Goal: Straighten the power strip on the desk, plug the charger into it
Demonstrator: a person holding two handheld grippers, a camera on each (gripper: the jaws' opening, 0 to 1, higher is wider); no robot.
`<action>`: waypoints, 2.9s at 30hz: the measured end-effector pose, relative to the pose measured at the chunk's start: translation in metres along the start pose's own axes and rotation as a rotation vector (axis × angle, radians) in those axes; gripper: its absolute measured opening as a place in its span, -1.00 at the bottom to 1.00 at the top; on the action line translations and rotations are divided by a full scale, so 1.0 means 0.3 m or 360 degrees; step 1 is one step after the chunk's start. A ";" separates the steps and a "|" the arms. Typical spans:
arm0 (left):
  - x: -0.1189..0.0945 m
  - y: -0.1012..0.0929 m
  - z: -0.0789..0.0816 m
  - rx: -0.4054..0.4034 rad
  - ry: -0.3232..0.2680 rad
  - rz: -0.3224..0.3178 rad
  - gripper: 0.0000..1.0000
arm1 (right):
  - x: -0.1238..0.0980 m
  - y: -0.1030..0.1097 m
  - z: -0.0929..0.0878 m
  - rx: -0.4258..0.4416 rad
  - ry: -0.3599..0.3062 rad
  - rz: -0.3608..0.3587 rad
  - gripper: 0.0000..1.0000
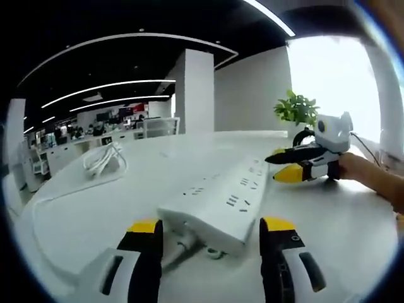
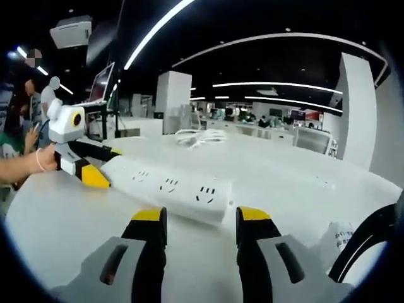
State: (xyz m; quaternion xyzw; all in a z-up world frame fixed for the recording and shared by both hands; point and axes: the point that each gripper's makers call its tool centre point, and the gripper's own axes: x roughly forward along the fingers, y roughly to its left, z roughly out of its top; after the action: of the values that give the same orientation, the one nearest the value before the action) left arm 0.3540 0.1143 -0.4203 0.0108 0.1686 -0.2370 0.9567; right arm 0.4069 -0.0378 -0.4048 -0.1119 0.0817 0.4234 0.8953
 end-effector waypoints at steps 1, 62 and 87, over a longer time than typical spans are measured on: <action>0.000 0.000 0.000 -0.0004 -0.0002 -0.0001 0.25 | 0.001 0.001 -0.001 -0.0004 0.0003 0.0002 -0.15; 0.024 0.017 0.011 -0.0002 -0.0030 -0.0024 0.23 | 0.005 -0.009 -0.016 0.0074 0.0046 -0.0068 -0.51; 0.050 0.008 0.024 0.0114 -0.0011 -0.0128 0.14 | -0.036 -0.013 -0.021 0.0043 0.0115 -0.0187 -0.56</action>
State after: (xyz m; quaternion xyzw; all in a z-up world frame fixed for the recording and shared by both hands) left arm 0.3698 0.1090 -0.4186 0.0374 0.1569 -0.2814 0.9459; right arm 0.4028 -0.0499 -0.4077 -0.1196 0.1131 0.3647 0.9164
